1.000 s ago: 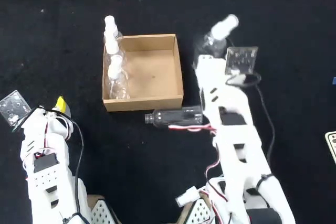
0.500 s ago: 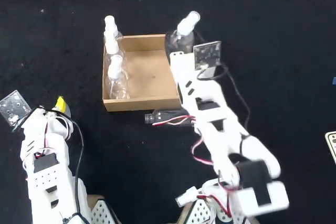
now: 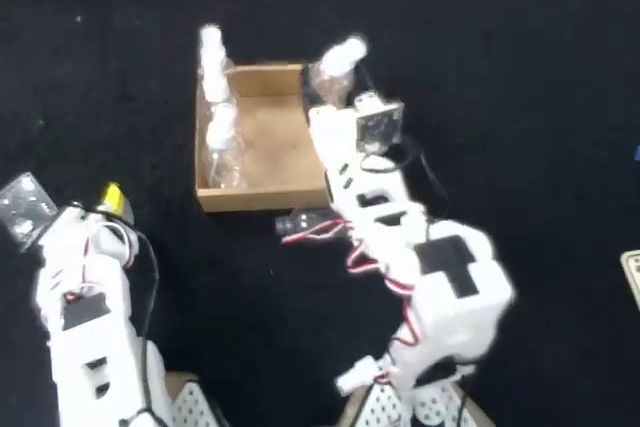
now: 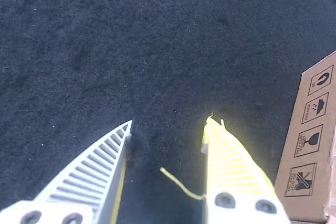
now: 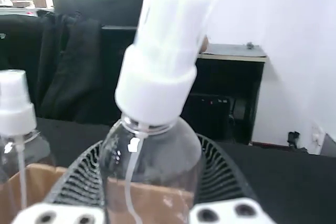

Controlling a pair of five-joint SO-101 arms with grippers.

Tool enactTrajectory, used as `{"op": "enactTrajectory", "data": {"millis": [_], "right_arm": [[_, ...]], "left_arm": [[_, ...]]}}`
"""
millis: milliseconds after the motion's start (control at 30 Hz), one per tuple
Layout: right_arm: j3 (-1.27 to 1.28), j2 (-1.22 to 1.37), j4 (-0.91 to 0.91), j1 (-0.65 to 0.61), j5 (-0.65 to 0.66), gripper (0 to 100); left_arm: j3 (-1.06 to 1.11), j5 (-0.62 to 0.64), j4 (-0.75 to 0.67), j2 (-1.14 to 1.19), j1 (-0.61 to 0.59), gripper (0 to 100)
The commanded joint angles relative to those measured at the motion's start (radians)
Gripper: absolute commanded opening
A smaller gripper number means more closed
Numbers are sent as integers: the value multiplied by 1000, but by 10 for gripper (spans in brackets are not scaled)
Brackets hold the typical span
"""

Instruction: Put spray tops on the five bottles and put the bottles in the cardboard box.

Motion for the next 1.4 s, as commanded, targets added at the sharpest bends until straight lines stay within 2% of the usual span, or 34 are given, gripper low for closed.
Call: {"op": "enactTrajectory", "data": {"millis": [0, 400, 1367], "right_arm": [[-48, 25, -74, -14, 12, 11], [-41, 143, -89, -17, 12, 15], [-58, 159, -11, -57, 15, 16]], "left_arm": [[-8, -8, -20, -15, 12, 191], [-8, -8, -20, -15, 12, 191], [-8, -8, -20, -15, 12, 191]]}}
